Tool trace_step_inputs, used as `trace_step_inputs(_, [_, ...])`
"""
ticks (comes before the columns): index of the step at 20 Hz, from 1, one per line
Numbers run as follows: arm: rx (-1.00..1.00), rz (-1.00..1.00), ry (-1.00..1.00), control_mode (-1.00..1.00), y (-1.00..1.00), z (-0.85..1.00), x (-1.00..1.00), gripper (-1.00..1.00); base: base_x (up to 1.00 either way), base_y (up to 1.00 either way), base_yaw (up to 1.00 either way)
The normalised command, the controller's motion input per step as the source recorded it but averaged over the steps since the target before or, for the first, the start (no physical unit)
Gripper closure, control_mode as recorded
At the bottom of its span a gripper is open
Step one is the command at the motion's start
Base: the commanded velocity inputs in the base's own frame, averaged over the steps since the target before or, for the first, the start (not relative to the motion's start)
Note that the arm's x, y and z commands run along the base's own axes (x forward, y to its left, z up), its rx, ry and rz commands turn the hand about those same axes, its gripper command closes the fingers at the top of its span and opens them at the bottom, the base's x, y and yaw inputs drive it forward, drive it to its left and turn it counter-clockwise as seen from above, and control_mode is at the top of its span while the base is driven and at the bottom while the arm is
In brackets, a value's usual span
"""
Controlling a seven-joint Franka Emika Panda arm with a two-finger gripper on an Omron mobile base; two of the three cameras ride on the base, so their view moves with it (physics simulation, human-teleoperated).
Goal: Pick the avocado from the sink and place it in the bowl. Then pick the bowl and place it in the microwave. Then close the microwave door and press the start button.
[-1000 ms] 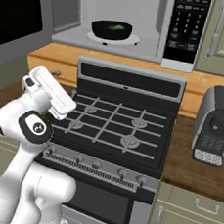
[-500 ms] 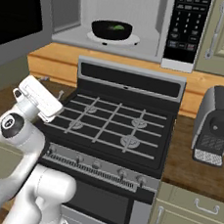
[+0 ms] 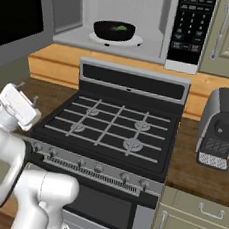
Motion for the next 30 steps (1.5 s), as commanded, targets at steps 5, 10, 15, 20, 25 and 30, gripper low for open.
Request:
trace_step_inputs(5, [-0.01,-0.15,-0.05,-1.00,1.00,0.31,-0.51,-1.00,0.00,0.00,0.00])
trace_step_inputs(10, [0.01,-0.08,-0.10,-1.00,0.53,0.00,-0.23,-1.00,0.00,0.00,0.00])
trace_step_inputs(15, [0.21,0.00,-0.05,-1.00,0.05,0.38,-0.04,-1.00,0.00,0.00,0.00])
trace_step_inputs(20, [0.19,0.00,-0.03,-1.00,0.03,0.64,0.00,-1.00,0.00,0.00,0.00])
trace_step_inputs(25, [0.06,0.00,-0.09,-1.00,0.05,0.00,-0.19,-1.00,0.00,0.00,0.00])
trace_step_inputs(30, [0.01,0.04,-0.08,-1.00,0.31,-0.61,-0.07,-1.00,0.00,0.00,0.00])
